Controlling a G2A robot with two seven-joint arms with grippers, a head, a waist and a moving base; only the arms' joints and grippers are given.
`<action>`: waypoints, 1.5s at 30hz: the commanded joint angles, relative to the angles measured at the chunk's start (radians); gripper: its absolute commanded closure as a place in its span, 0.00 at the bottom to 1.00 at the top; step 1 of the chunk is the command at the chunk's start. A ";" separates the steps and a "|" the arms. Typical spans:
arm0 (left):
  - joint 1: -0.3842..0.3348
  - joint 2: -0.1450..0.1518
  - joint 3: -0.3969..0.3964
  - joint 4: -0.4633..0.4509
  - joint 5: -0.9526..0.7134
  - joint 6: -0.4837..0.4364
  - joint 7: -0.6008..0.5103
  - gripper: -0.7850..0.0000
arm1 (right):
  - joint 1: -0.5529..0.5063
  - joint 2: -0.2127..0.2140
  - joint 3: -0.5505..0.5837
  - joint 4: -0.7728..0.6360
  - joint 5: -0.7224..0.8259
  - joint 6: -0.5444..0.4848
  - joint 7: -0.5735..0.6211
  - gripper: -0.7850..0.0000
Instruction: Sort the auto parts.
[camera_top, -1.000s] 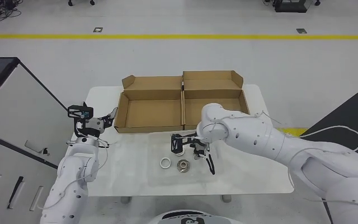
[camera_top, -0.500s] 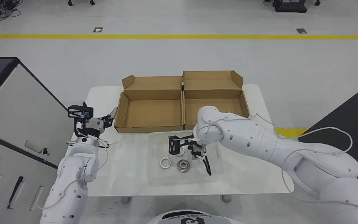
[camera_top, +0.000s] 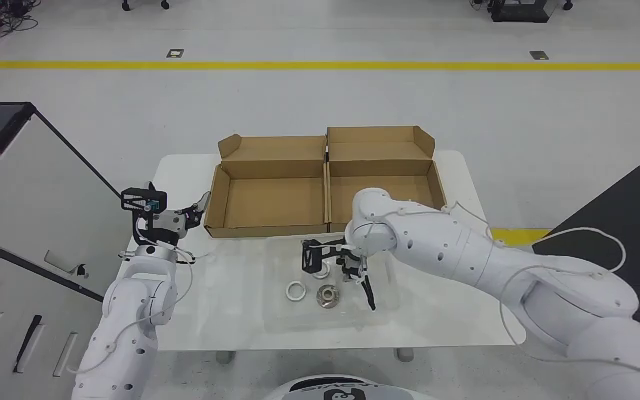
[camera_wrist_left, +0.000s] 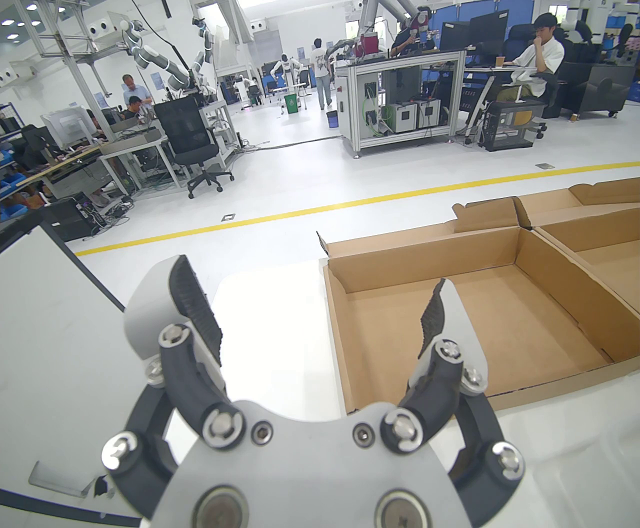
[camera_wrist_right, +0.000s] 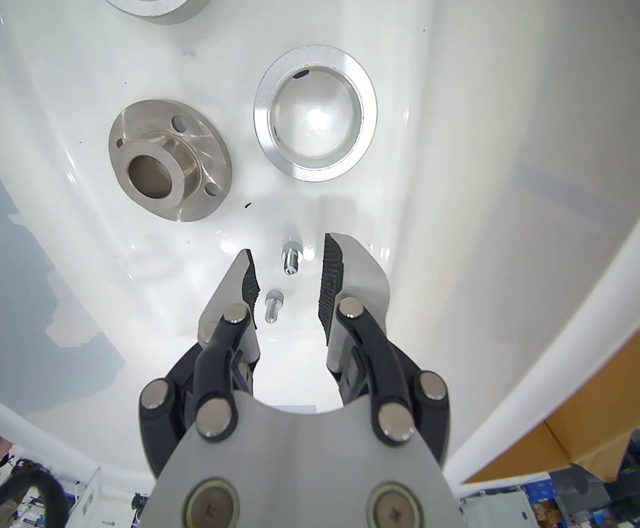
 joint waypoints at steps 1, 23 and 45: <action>0.000 0.000 0.000 0.000 0.000 0.000 0.000 0.00 | -0.003 -0.002 0.001 0.006 -0.004 -0.001 0.000 0.63; 0.000 0.000 0.000 0.000 0.000 0.000 0.000 0.00 | 0.005 -0.008 0.048 0.001 0.060 0.031 0.038 1.00; 0.000 0.000 0.000 0.000 0.000 0.000 0.000 0.00 | -0.061 0.247 0.298 -0.204 0.415 -0.183 -0.176 1.00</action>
